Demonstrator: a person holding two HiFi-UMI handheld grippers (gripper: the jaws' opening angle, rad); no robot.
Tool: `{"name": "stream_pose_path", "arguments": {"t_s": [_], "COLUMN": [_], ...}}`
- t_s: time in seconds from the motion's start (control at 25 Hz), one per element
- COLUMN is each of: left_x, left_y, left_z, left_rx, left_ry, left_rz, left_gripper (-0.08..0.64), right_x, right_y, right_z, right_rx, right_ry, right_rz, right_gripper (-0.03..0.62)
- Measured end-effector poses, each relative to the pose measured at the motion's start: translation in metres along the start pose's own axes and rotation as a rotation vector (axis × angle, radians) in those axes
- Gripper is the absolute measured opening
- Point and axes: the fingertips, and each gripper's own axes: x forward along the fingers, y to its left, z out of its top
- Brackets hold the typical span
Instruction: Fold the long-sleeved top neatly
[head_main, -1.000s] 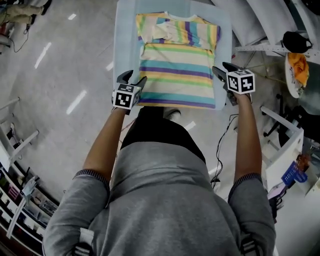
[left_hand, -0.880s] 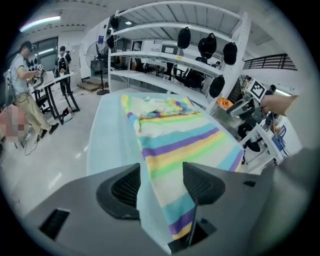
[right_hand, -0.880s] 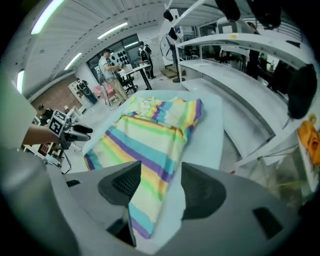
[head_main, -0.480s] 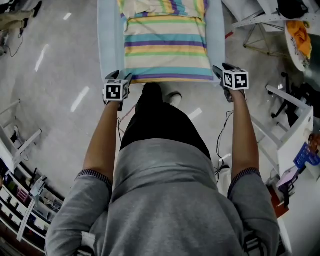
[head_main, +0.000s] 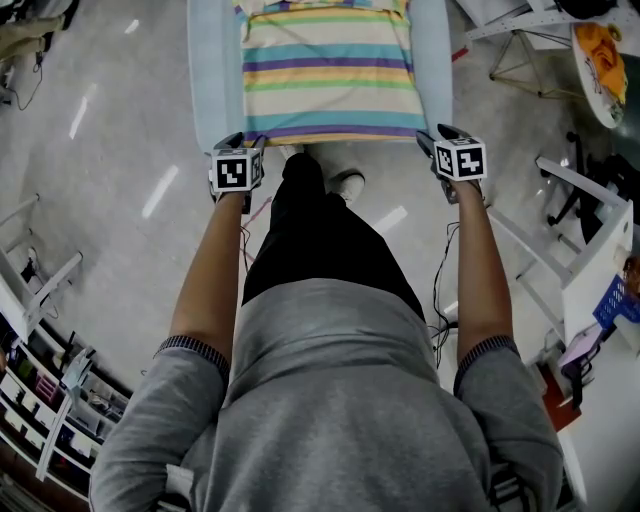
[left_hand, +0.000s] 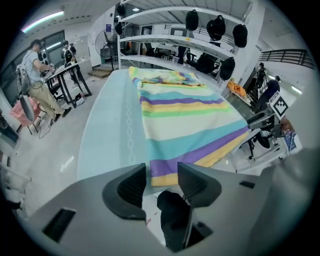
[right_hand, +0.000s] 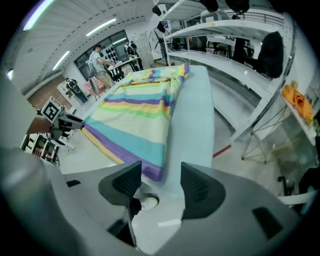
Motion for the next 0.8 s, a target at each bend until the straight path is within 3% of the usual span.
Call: {"name": "stream_pose_path", "arguments": {"t_s": [0.36,0.52,0.68,0.76,0.8], "left_x": [-0.013,-0.009,-0.009,-0.013,-0.017], "left_y": [-0.006,-0.006,-0.002,-0.002,-0.003], "left_z": [-0.01,-0.013,-0.013,-0.009,-0.006], "left_rx": [0.037,0.067,0.088,0.076,0.071], "left_ry": [-0.031,-0.038,-0.054,-0.065,-0.072], "left_rz": [-0.02,0.0,0.007,-0.019,-0.034], "left_gripper": [0.212,0.123,0.051,0.037,0.035], "right_x": [0.012,0.019,0.021,0.017,0.014], "right_y": [0.007,0.011,0.022,0.022,0.022], "right_z": [-0.019,-0.019,-0.02,-0.012,-0.008], "right_rx": [-0.068,-0.147,-0.241,-0.268,-0.27], "right_ry": [-0.014,0.02,0.04,0.013,-0.003], "right_rz": [0.04,0.012,0.018,-0.002,-0.007], "right_gripper": [0.255,0.22,0.133,0.029,0.028]}}
